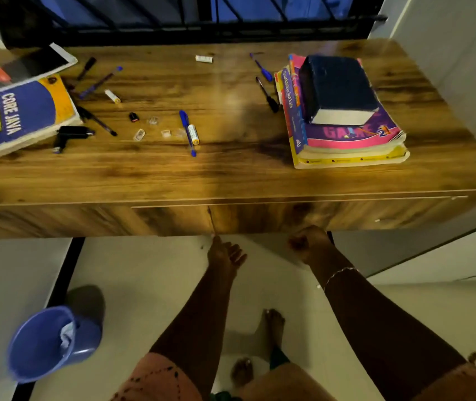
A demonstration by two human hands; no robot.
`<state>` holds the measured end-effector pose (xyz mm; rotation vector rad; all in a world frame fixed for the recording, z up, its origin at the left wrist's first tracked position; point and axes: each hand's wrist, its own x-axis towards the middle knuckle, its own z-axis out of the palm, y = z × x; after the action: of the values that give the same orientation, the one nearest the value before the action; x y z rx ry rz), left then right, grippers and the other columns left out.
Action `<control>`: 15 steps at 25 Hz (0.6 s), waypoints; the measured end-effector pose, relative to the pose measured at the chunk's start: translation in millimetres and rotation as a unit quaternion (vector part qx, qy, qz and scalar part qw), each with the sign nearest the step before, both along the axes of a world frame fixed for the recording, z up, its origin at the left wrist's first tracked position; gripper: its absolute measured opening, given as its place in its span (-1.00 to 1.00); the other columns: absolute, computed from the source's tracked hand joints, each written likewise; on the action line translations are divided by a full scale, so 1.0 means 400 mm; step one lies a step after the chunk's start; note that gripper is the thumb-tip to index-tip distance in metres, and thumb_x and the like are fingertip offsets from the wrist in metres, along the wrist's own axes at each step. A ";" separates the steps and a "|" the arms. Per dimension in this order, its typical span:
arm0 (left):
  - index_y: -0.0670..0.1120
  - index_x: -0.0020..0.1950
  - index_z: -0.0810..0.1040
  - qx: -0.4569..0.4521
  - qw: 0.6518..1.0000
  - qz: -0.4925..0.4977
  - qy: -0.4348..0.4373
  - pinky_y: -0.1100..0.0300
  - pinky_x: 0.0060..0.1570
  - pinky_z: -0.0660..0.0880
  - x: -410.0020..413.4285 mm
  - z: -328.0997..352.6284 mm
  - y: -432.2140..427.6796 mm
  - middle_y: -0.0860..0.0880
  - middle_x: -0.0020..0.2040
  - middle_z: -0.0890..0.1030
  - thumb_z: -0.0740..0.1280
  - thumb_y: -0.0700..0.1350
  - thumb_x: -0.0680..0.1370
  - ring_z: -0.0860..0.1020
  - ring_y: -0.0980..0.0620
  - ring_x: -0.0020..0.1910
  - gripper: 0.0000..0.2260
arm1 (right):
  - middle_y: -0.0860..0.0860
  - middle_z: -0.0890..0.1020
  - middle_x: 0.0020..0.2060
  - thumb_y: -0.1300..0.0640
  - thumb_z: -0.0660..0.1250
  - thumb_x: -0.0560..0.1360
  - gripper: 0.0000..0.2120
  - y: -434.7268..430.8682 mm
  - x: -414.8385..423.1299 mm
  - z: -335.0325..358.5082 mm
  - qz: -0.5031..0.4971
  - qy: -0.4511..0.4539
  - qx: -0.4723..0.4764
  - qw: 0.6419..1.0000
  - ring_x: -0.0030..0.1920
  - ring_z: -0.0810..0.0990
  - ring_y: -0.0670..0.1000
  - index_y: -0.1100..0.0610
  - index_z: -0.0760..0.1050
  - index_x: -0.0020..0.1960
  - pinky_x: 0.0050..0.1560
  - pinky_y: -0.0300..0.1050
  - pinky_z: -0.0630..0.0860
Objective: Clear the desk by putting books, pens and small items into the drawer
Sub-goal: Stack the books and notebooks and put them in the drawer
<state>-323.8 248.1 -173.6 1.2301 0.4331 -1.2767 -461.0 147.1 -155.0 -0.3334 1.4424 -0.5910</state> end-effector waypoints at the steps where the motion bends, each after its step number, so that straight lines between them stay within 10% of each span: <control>1: -0.23 0.46 0.19 -0.008 0.999 0.025 0.020 -0.10 0.25 0.34 0.014 -0.008 -0.008 -0.26 0.36 0.37 0.03 0.15 0.62 0.36 -0.25 0.33 -0.44 | 0.11 0.38 -0.32 0.37 0.05 0.53 -0.78 -0.014 -0.002 -0.005 0.006 0.000 0.000 1.000 -0.33 0.38 0.03 0.20 0.34 -0.24 -0.31 -0.17 0.39; 15: -0.09 0.49 0.18 -0.060 0.987 0.129 0.077 -0.12 0.41 0.16 0.051 -0.049 -0.044 -0.15 0.46 0.30 -0.13 0.44 0.46 0.28 -0.17 0.43 -0.20 | 0.14 0.47 -0.18 0.51 -0.05 0.45 -0.66 -0.043 -0.041 -0.071 -0.096 -0.104 0.018 0.990 -0.18 0.47 0.10 0.15 0.36 -0.16 -0.52 -0.14 0.57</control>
<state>-303.5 230.7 -193.2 0.9437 0.5975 -1.1603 -477.6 129.7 -183.3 -0.1009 1.2887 -0.7335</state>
